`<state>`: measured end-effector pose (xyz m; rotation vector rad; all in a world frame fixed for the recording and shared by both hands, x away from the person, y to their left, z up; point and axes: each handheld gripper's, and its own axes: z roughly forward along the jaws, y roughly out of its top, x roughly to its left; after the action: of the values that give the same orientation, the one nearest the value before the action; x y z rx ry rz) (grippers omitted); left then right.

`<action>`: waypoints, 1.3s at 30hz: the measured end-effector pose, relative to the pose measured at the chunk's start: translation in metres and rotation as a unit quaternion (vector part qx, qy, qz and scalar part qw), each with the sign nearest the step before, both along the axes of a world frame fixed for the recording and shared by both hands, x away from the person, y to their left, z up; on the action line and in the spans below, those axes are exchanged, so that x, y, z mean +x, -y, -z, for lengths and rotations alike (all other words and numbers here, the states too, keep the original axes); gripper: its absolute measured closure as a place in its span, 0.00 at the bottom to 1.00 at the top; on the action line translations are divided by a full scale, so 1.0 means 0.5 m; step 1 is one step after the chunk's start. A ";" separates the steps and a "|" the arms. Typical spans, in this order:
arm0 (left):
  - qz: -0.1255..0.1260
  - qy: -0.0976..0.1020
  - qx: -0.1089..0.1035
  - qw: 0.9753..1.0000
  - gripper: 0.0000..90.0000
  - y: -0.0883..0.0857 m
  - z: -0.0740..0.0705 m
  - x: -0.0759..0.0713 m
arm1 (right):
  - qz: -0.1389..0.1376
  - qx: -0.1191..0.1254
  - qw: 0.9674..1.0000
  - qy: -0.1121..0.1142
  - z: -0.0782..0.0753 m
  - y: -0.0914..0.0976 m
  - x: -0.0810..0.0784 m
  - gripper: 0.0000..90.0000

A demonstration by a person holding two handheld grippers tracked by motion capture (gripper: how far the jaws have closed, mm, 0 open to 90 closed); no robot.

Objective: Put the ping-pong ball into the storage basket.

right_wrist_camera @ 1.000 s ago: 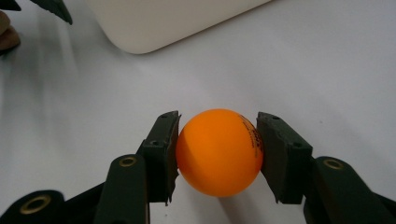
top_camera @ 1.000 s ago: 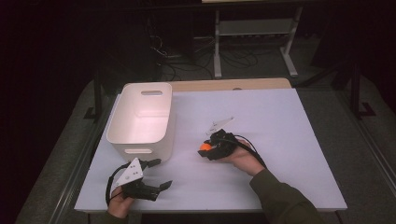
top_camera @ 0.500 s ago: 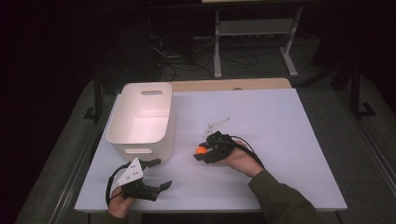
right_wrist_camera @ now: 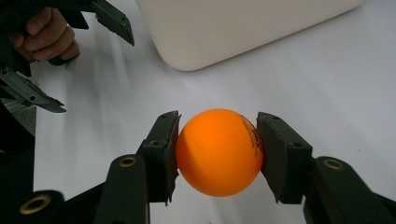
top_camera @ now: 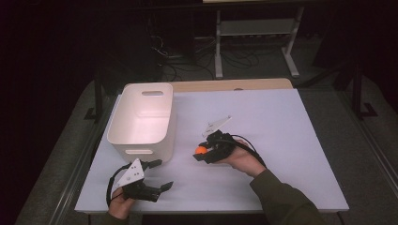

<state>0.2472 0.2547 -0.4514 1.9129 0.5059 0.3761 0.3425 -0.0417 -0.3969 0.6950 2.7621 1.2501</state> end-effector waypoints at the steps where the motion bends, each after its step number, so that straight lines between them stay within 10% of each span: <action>1: 0.000 0.000 0.000 1.000 0.16 0.000 0.000 0.000 | -0.001 0.001 1.000 0.000 -0.002 0.000 0.000 0.55; 39: 0.002 0.002 0.001 1.000 0.16 0.000 0.000 0.000 | -0.017 0.005 1.000 0.012 -0.099 0.000 0.023 0.55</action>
<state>0.2471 0.2547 -0.4514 1.9136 0.5005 0.3778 0.3542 -0.0418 -0.3476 0.6311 2.7625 1.2718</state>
